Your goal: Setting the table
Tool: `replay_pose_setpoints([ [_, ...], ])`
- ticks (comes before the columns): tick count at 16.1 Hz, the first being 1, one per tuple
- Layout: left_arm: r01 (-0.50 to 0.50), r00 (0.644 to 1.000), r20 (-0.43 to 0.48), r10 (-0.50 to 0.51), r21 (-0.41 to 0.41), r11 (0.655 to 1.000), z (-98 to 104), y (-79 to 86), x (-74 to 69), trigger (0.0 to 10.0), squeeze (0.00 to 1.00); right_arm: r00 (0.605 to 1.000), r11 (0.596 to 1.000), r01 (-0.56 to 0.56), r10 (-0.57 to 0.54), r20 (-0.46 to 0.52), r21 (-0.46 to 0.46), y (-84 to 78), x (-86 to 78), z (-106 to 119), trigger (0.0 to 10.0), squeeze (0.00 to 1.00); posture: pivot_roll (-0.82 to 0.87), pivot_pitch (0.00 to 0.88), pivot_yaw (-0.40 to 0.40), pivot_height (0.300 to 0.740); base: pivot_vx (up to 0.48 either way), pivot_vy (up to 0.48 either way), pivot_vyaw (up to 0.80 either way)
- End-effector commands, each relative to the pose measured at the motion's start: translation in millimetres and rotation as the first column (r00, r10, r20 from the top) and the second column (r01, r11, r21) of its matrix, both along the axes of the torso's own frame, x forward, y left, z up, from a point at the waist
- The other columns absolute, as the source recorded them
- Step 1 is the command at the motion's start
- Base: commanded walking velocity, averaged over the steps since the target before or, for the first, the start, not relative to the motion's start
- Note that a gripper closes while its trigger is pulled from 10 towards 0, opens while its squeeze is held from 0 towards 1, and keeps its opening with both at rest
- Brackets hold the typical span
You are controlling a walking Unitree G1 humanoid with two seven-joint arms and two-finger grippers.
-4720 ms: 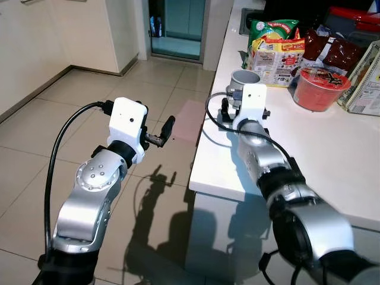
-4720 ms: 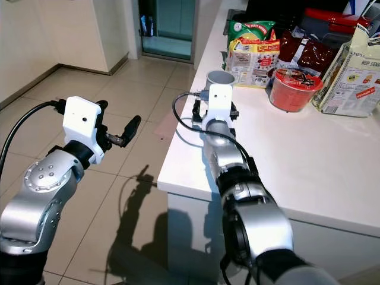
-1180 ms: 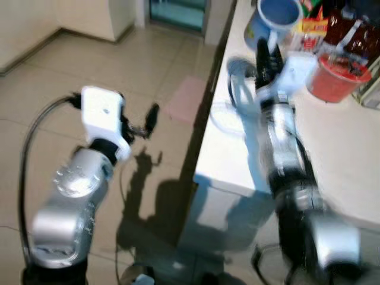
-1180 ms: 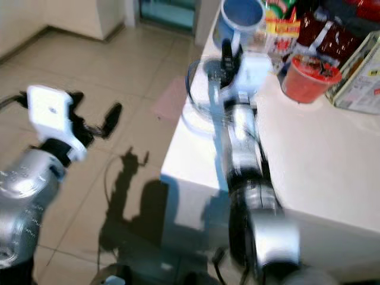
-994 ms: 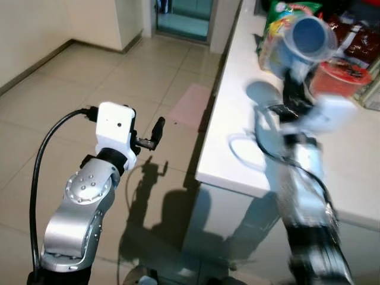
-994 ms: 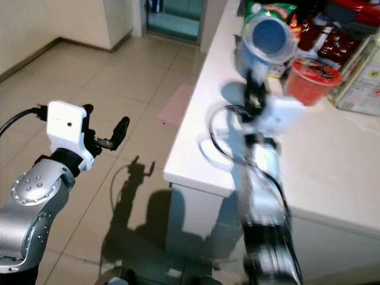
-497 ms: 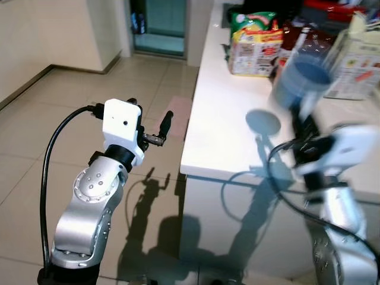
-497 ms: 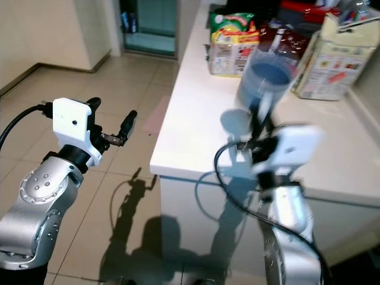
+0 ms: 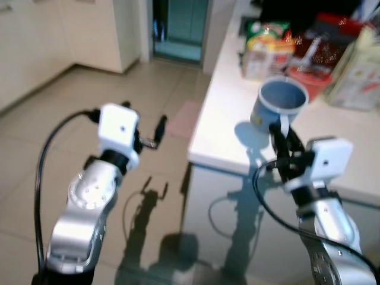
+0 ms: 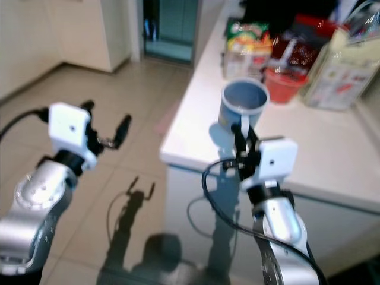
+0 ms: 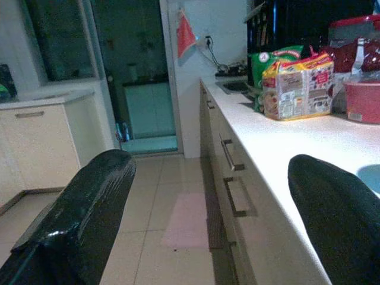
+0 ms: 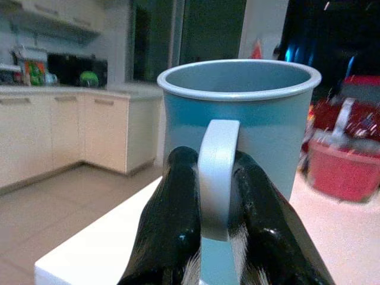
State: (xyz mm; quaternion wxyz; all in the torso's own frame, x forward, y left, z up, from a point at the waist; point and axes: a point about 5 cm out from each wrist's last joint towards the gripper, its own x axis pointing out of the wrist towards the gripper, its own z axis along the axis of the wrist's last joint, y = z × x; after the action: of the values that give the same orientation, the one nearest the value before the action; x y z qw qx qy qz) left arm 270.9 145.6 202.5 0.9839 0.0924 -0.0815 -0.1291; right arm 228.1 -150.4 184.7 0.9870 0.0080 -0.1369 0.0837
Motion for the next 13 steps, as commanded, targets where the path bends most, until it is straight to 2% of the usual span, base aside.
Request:
replay_pose_setpoints([
  [1, 0.010, 1.000, 0.005, -0.010, -0.003, 1.000, 0, -4.7, 2.9, 10.0, 0.18, 1.000, 1.000, 0.009, -0.009, 0.021, -0.002, -3.3, -1.1, 3, 10.0, 0.00, -0.01, 0.000, -0.035, 0.740, 0.000, -0.409, -0.51],
  [9, 0.007, 1.000, 0.015, -0.008, 0.018, 1.000, -6, -6.3, 1.1, 10.0, 0.19, 1.000, 1.000, -0.021, 0.021, 0.000, 0.010, -0.8, -7.6, -9, 10.0, 0.00, 0.00, 0.000, -0.040, 0.740, 0.000, -0.405, -0.53],
  [11, 0.006, 1.000, 0.010, -0.006, 0.022, 1.000, -10, -7.3, 2.7, 10.0, 0.19, 1.000, 1.000, -0.014, 0.015, -0.016, 0.024, -1.2, -4.6, -12, 10.0, 0.00, -0.01, 0.000, -0.034, 0.740, 0.000, -0.403, 0.00],
  [13, -0.035, 0.999, -0.004, 0.035, -0.024, 0.999, -16, -7.1, 8.1, 10.0, 0.19, 0.999, 0.999, -0.007, 0.009, -0.051, 0.041, -2.6, 0.7, -13, 10.0, 0.00, -0.03, 0.000, -0.023, 0.740, 0.000, -0.405, 0.00],
])
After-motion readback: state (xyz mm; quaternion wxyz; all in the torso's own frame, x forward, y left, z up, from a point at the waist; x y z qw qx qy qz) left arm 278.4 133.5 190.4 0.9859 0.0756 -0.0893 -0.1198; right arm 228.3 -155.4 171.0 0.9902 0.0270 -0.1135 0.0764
